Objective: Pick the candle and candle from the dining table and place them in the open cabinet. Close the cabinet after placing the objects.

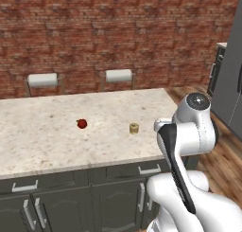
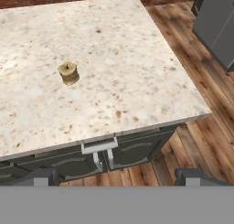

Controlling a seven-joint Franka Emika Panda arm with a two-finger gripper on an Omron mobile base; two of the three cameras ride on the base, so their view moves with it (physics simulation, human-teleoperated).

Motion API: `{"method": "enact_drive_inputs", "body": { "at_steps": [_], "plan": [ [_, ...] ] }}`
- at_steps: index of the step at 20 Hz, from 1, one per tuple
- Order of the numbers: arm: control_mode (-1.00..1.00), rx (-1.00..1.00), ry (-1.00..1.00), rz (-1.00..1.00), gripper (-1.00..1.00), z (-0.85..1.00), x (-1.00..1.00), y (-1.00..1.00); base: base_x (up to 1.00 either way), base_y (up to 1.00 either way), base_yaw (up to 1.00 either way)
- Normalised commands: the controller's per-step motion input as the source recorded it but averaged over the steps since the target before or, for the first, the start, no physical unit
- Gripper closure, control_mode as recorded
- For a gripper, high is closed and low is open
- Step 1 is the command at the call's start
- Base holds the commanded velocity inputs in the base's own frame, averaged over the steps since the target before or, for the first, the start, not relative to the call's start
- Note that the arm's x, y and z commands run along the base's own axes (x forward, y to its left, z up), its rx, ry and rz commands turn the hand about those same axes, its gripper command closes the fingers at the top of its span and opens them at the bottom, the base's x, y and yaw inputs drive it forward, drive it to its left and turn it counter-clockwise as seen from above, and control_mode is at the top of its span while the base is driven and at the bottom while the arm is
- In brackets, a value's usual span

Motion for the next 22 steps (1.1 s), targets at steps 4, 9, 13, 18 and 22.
{"method": "enact_drive_inputs", "body": {
  "at_steps": [4,9,13,18,22],
  "plan": [
    [1.00,0.00,0.00,0.00,-1.00,0.00,0.00,0.00,0.07,0.00,0.00],
    [1.00,0.00,0.00,0.00,-1.00,0.00,0.00,0.00,0.02,0.00,0.00],
    [-1.00,0.08,0.00,0.02,-1.00,0.00,0.00,0.00,0.00,0.00,0.00],
    [-1.00,0.22,0.00,0.13,-1.00,-0.09,0.00,0.00,0.00,0.00,0.00],
    [-1.00,0.15,0.00,0.18,-1.00,-0.06,0.03,0.04,0.00,0.00,0.00]
  ]
}}
